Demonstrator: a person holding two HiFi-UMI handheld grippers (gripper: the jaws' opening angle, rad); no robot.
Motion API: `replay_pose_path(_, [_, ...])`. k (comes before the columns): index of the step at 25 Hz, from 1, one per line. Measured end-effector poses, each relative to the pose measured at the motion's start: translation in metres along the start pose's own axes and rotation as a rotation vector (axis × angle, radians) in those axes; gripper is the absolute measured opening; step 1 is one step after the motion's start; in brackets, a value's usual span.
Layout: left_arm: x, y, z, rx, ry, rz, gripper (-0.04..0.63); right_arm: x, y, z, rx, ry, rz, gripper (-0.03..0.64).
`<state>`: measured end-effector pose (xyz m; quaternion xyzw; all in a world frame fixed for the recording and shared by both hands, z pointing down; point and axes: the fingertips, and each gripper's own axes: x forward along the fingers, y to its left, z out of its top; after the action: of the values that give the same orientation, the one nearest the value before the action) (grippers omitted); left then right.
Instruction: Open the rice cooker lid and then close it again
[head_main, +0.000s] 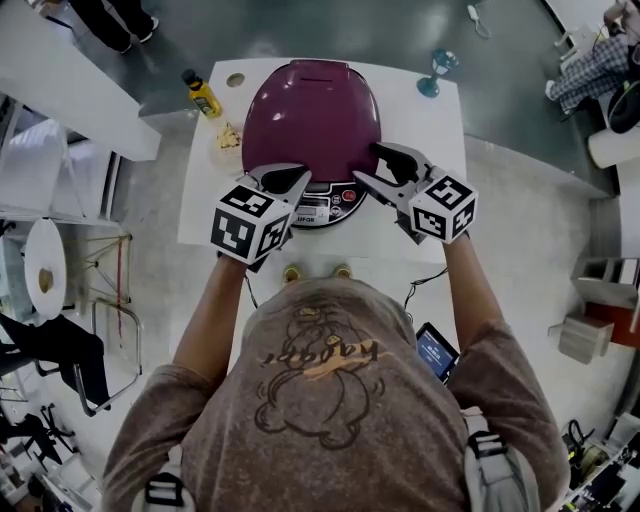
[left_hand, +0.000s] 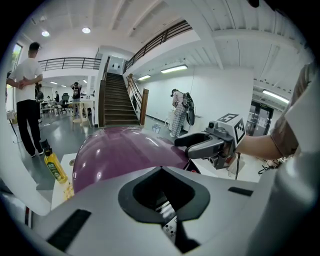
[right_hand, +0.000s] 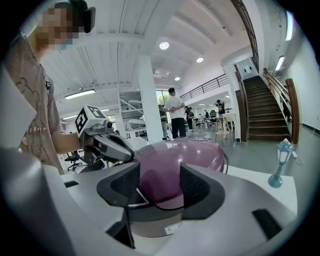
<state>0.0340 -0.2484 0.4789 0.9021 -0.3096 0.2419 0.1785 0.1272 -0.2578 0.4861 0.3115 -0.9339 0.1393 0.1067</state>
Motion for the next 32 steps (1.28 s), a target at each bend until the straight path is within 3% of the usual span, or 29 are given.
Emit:
replay_pose_path(21, [0.004, -0.002, -0.004, 0.066, 0.067, 0.055, 0.018, 0.0, -0.001, -0.003, -0.001, 0.025, 0.009, 0.221])
replay_pose_path(28, [0.004, 0.0, -0.004, 0.005, 0.057, -0.02, 0.018, -0.001, 0.002, -0.006, -0.046, 0.074, -0.026, 0.191])
replay_pose_path(32, [0.002, 0.002, -0.003, 0.051, 0.054, -0.057, 0.019, -0.011, 0.001, 0.001, -0.001, 0.029, -0.105, 0.176])
